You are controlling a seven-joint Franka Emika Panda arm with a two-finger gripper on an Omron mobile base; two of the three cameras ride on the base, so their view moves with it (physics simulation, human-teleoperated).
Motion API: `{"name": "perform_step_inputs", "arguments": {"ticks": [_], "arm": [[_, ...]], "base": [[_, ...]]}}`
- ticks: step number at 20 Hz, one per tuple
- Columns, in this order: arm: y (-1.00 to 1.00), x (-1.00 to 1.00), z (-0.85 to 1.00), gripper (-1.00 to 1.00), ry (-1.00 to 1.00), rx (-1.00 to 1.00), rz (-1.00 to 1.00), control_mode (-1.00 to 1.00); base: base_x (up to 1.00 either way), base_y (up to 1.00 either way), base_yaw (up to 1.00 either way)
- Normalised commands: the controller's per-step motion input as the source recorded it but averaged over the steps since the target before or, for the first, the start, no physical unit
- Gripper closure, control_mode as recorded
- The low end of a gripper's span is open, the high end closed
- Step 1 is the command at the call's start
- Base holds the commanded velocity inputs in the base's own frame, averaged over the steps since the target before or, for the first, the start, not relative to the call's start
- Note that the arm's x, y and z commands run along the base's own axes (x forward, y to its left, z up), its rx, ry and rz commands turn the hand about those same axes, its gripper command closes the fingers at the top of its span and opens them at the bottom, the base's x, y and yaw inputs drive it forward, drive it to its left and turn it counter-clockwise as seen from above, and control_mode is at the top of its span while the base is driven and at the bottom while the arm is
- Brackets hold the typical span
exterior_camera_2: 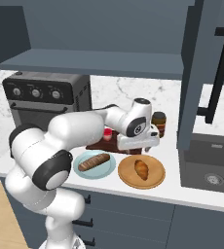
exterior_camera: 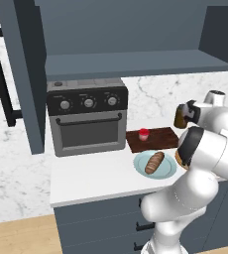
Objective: From the different types of pastries on the counter, select a croissant and place it on the cutting board. Then retrieve a jar of jam from the cabinet and place it alongside the croissant on the cutting board.
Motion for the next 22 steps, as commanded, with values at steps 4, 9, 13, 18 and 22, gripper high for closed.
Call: {"name": "perform_step_inputs", "arguments": {"ticks": [4,9,13,18,22], "arm": [[-0.11,-0.34,0.0,-1.0,0.06,0.0,-0.04,-1.0],[-0.04,-0.37,-0.04,-1.0,0.01,0.0,-0.03,-1.0],[0.0,-0.32,-0.08,-1.0,0.0,0.0,-0.02,-1.0],[0.0,-0.19,-0.08,-1.0,0.0,0.0,-0.01,-1.0],[0.0,-0.04,-0.05,-1.0,0.02,0.0,0.0,-1.0]], "base": [[0.0,0.0,0.0],[0.0,0.0,0.0],[0.0,0.0,0.0],[0.0,0.0,0.0],[0.0,0.0,0.0]]}}
